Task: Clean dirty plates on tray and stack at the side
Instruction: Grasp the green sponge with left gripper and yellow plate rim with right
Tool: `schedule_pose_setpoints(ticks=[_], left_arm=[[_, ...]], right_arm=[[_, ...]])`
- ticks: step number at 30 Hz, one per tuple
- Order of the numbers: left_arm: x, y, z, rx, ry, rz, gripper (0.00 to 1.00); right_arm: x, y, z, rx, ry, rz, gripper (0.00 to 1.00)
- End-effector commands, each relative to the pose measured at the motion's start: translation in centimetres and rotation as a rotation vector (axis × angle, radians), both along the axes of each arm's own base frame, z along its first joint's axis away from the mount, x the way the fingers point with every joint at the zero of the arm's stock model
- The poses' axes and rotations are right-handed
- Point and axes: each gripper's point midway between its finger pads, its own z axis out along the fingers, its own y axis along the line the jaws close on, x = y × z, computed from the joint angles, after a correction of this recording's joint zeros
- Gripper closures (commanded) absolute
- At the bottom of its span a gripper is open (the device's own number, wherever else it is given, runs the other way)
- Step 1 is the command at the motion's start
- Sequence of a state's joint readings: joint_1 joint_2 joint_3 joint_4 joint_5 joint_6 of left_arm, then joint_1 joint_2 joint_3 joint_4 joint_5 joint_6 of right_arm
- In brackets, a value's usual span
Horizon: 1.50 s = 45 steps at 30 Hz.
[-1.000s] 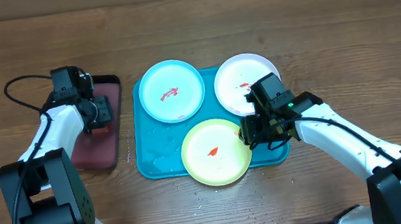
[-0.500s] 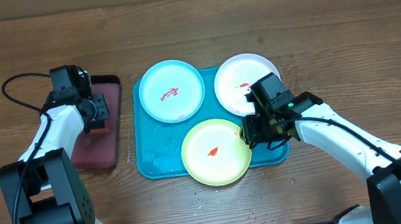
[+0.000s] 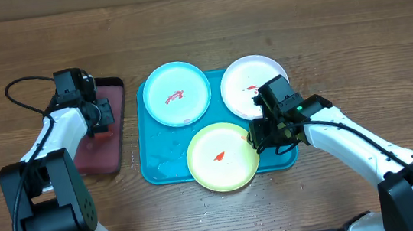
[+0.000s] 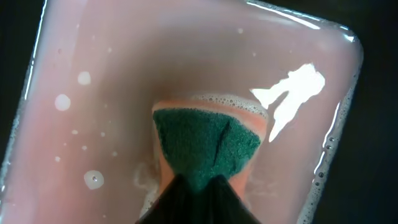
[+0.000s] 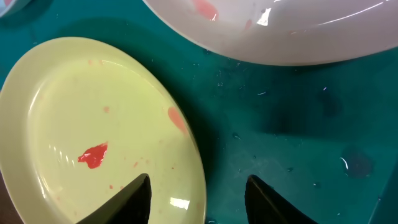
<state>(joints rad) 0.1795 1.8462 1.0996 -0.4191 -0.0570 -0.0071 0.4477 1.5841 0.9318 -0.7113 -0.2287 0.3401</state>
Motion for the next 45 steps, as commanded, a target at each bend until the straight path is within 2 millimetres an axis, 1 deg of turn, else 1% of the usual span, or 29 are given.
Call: schedule_pose_setpoints(ticks=[1,3,5,7,9,11,14,18,23,26,29,32,35,38,40,42,45], left_arm=[[-1.5,-0.2,-2.0,-0.021,0.072,-0.001,0.96],[-1.6,-0.5,-1.8,-0.036,0.074,-0.003,0.96],[-1.5,-0.5,-0.7,-0.049,0.071,-0.001,0.96],[-1.2,-0.5,1.1,-0.067,0.044,0.005,0.96],[-0.8,-0.5,3.4,-0.091,-0.016,0.001,0.96],[-0.4,-0.6,5.2,-0.108,-0.070,-0.010,0.96],[-0.3,-0.9,7.0,-0.132,-0.123,-0.061,0.96],[-1.2,-0.6,7.9,-0.175,-0.127,-0.057,0.96],[-2.4,-0.9,9.7,-0.333,-0.166,-0.053,0.96],[-3.3,-0.1,10.5,-0.396,-0.191,-0.042,0.96],[-3.8,0.4,11.5,-0.414,-0.228,-0.078,0.96],[-4.9,0.8,12.0,-0.415,-0.226,-0.074,0.96],[-5.6,0.3,12.8,-0.421,-0.269,-0.126,0.96],[-6.1,-0.5,14.0,-0.422,-0.356,-0.173,0.96],[-6.2,-0.8,14.6,-0.418,-0.409,-0.193,0.95],[-6.0,-0.5,14.8,-0.398,-0.446,-0.188,0.96],[-5.2,0.2,15.1,-0.387,-0.491,-0.169,0.96]], right_arm=[[-0.1,0.1,-0.2,-0.004,0.001,0.005,0.50],[-0.1,0.1,-0.2,-0.004,0.001,0.005,0.49],[-0.2,0.1,-0.2,-0.004,0.002,0.005,0.50],[-0.1,0.1,-0.2,-0.004,0.001,0.004,0.49],[-0.1,0.1,-0.2,-0.004,0.001,0.004,0.49],[-0.1,0.1,-0.2,-0.004,0.001,0.004,0.49],[-0.1,0.1,-0.2,-0.004,0.001,0.004,0.49],[-0.2,0.1,-0.2,-0.004,0.002,0.004,0.49],[-0.1,0.1,-0.2,-0.004,0.001,0.004,0.49],[-0.1,0.1,-0.2,-0.004,0.000,0.004,0.49],[-0.1,0.1,-0.2,-0.005,0.000,0.004,0.49],[-0.1,0.1,-0.2,-0.005,0.000,0.004,0.49],[-0.1,0.1,-0.1,-0.003,-0.002,0.004,0.49],[0.0,0.2,-0.1,-0.001,-0.006,0.004,0.49],[0.0,0.2,-0.1,-0.001,-0.006,0.004,0.49],[0.0,0.2,-0.1,-0.001,-0.006,0.004,0.49],[0.0,0.2,-0.1,-0.001,-0.006,0.004,0.49]])
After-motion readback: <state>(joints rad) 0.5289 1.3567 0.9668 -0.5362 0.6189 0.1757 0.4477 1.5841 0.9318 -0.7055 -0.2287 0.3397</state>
